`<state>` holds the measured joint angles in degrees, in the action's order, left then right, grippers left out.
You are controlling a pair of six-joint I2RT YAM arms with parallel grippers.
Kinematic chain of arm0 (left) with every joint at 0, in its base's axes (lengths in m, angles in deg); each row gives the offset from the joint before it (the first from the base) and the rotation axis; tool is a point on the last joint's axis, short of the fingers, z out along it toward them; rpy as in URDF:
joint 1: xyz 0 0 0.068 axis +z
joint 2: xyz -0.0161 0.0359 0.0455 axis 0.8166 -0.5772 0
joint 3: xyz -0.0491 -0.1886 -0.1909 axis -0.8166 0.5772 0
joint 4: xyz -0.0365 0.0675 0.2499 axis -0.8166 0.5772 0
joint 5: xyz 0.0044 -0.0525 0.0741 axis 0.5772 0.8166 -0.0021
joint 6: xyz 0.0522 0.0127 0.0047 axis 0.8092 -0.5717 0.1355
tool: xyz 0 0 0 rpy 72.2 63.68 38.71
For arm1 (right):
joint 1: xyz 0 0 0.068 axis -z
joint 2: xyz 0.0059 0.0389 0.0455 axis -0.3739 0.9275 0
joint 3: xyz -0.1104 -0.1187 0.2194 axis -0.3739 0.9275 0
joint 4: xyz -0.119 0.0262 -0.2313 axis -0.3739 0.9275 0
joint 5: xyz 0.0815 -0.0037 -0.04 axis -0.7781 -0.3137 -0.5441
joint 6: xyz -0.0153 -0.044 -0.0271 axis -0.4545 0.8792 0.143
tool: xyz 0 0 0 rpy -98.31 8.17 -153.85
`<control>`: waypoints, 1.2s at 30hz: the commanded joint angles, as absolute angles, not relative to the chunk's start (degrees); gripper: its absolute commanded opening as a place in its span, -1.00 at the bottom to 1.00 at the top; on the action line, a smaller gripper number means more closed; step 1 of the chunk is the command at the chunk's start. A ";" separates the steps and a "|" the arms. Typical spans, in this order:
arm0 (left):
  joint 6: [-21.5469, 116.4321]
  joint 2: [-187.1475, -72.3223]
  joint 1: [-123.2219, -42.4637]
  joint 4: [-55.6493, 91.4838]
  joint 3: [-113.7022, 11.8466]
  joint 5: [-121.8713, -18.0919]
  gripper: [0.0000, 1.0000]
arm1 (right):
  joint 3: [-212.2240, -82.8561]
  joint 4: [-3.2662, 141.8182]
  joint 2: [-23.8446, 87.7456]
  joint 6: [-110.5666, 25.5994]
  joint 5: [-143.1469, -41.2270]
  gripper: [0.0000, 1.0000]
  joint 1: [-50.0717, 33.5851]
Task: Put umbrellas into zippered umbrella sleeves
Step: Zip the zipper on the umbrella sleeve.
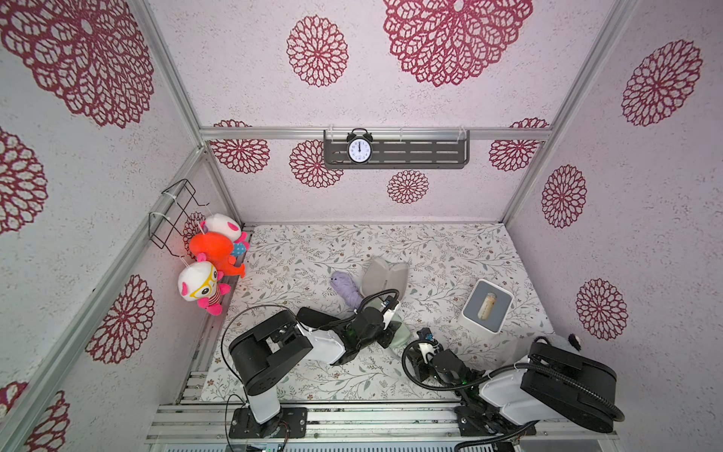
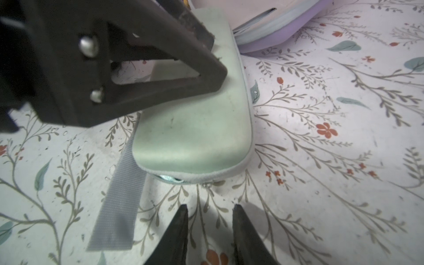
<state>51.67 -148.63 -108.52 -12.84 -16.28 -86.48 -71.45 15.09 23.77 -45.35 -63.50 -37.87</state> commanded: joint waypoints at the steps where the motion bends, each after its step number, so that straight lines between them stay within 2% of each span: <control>1: 50.61 -150.51 -107.90 -14.71 -15.90 -85.30 -0.14 | -71.16 15.79 25.93 -42.93 -63.04 -0.37 -38.01; 12: 48.10 -152.37 -107.82 -17.80 -14.56 -83.61 -0.16 | -74.39 14.23 30.29 -41.08 -63.75 -0.53 -37.81; 18: 47.88 -152.31 -107.82 -17.89 -14.30 -83.35 -0.17 | -74.13 13.69 31.06 -41.10 -63.69 -0.73 -37.72; 23: 47.40 -152.16 -107.82 -18.06 -14.20 -83.15 -0.17 | -73.91 15.42 29.34 -41.23 -63.75 -0.99 -37.74; 36: 44.18 -153.83 -107.87 -17.45 -13.72 -85.78 -0.23 | -75.26 20.12 29.12 -43.30 -66.48 -1.00 -40.24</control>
